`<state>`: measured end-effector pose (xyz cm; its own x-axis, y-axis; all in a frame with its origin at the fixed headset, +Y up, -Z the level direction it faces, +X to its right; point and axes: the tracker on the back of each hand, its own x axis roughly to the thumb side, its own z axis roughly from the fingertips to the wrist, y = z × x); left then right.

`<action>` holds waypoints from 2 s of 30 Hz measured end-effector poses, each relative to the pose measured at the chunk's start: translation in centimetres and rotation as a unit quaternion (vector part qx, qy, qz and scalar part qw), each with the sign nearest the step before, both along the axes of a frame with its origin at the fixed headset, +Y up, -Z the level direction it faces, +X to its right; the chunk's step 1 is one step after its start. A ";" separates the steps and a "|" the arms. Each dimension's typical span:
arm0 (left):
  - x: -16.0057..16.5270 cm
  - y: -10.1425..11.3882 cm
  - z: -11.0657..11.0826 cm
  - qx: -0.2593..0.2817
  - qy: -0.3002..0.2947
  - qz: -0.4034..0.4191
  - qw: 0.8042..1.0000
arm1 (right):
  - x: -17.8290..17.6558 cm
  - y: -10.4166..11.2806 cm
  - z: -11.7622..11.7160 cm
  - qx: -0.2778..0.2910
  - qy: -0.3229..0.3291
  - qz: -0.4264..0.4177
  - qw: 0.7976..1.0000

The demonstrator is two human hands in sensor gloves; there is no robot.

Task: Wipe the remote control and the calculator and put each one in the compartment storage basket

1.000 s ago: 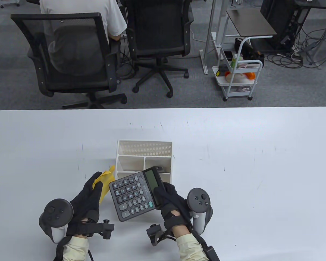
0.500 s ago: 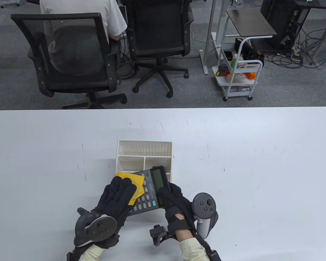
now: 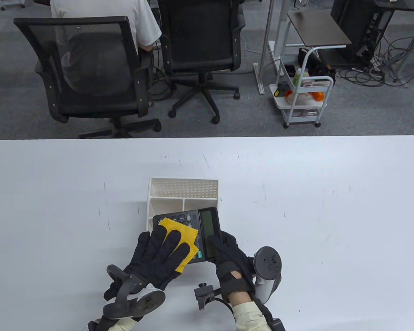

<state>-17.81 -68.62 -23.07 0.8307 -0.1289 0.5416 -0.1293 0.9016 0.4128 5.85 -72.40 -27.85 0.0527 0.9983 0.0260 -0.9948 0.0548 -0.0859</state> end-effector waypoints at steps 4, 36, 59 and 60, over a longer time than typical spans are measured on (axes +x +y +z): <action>-0.2 0.3 0.1 0.022 0.008 -0.007 1.000 | -0.4 -0.4 -0.3 -0.009 0.056 -0.031 0.998; 1.3 -1.0 0.4 0.038 -0.017 -0.040 0.998 | -0.7 -0.7 0.8 -0.003 -0.005 -0.040 0.999; 1.0 -0.5 0.8 0.075 -0.010 -0.042 0.996 | -0.2 -1.2 1.2 -0.026 -0.041 -0.083 0.995; 1.2 -0.6 0.9 0.074 -0.017 -0.045 0.996 | -0.3 -1.3 1.3 -0.026 -0.042 -0.082 0.995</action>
<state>-16.62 -69.23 -22.18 0.7935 -0.2829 0.5388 -0.0662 0.8399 0.5386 5.56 -73.66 -26.59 0.2147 0.9766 -0.0149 -0.9623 0.2089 -0.1744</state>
